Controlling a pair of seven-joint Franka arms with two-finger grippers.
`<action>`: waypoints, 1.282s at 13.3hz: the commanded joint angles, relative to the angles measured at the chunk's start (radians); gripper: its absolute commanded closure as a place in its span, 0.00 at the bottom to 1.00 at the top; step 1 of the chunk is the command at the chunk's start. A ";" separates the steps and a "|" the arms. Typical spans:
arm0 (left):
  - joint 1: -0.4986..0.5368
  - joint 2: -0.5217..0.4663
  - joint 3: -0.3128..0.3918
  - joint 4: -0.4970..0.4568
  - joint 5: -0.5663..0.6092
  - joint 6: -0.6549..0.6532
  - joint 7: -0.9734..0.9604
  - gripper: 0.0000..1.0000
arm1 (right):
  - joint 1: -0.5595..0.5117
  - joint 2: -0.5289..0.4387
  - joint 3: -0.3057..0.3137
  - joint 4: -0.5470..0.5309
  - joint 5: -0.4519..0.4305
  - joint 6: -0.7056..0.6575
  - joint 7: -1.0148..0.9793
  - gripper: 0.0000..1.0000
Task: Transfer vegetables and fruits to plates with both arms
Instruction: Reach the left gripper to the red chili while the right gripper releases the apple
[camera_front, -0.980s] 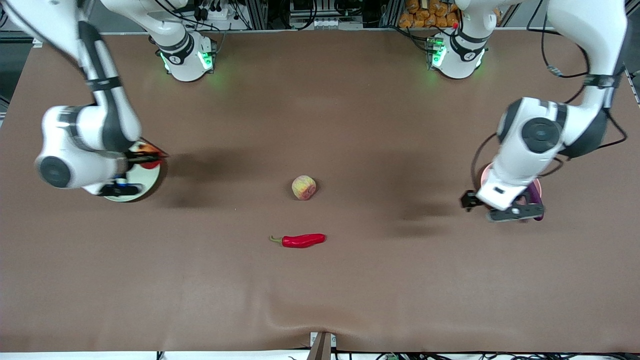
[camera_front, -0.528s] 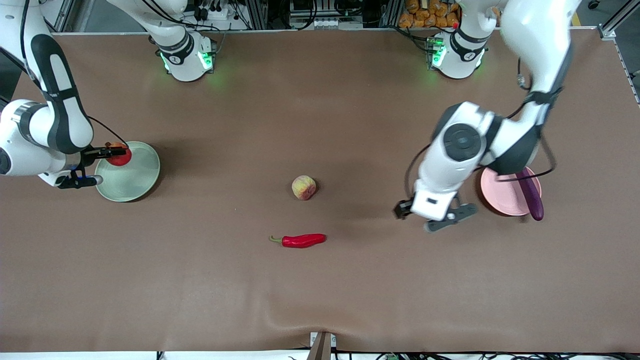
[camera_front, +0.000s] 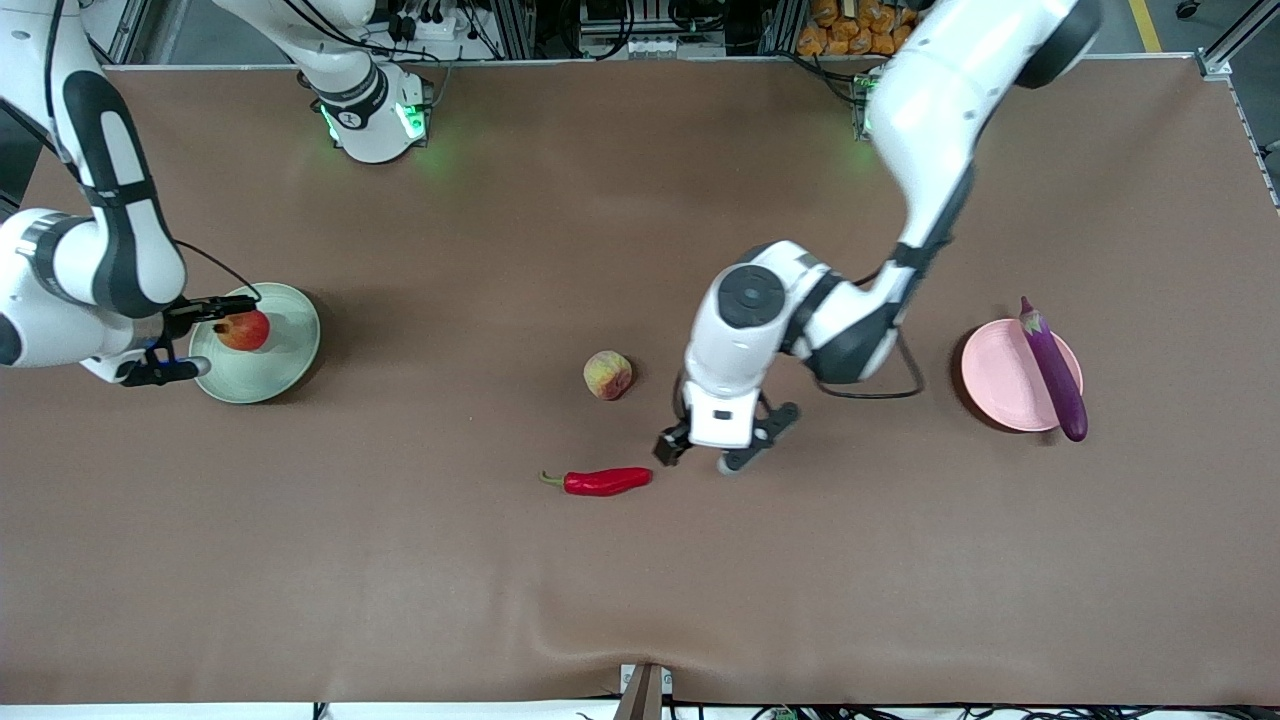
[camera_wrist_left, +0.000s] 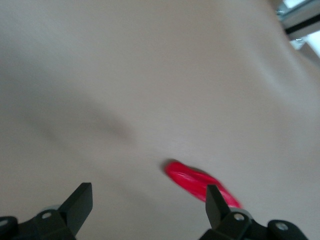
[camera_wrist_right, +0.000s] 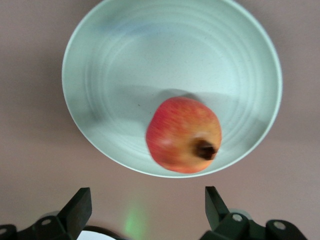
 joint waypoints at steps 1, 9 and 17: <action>-0.144 0.116 0.124 0.103 -0.012 0.172 -0.216 0.00 | 0.003 -0.010 0.002 0.019 0.014 -0.029 -0.010 0.00; -0.233 0.254 0.227 0.203 -0.013 0.300 -0.856 0.00 | 0.116 -0.010 0.008 0.186 0.163 -0.314 0.263 0.00; -0.232 0.331 0.259 0.204 -0.013 0.422 -1.168 0.00 | 0.227 -0.010 0.011 0.230 0.267 -0.369 0.520 0.00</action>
